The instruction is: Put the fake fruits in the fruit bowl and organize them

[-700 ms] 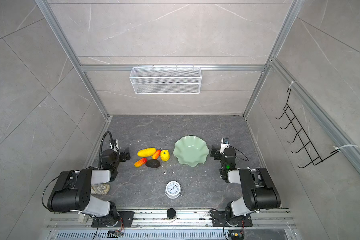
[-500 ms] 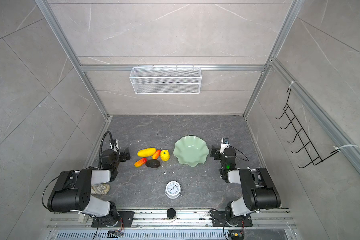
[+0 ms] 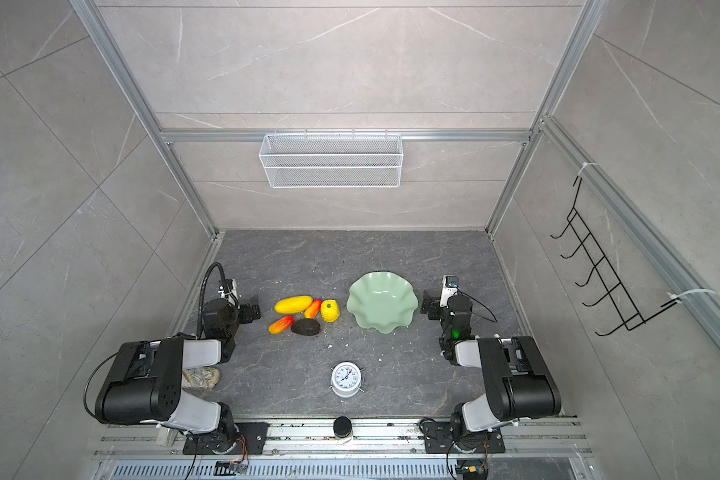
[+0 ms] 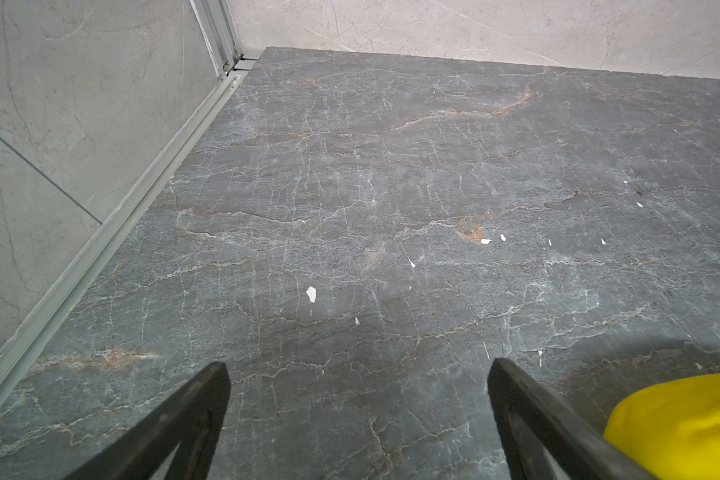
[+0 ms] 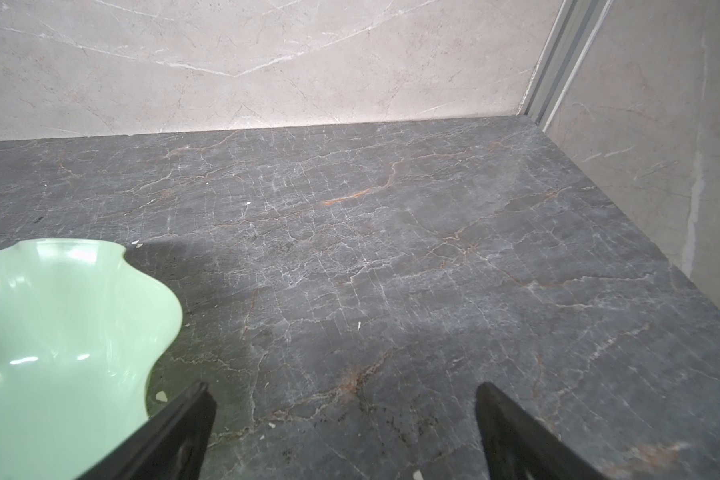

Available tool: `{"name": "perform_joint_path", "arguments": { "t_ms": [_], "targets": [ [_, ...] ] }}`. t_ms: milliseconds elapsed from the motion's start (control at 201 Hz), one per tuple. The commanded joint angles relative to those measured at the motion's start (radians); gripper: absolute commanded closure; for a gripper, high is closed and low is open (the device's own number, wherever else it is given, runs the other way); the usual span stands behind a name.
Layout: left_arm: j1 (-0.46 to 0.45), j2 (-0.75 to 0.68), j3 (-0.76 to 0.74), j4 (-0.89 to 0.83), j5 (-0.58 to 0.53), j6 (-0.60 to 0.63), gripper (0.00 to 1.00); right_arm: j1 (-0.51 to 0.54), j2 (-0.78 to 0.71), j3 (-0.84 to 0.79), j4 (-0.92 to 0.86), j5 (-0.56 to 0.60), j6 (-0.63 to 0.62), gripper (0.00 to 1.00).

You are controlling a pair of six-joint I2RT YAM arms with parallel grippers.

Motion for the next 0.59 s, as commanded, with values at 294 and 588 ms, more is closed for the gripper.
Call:
{"name": "perform_joint_path", "arguments": {
  "t_ms": [294,588],
  "targets": [
    [-0.003,-0.008,-0.01,0.059,0.03,0.015,0.0,-0.002,0.005,0.004,0.007,-0.013,-0.017,0.01],
    [-0.162,-0.457,0.106,-0.401,-0.095,-0.04,0.0,0.132,-0.361,0.234,-0.542,0.042,-0.018,0.0]
  ]
}}
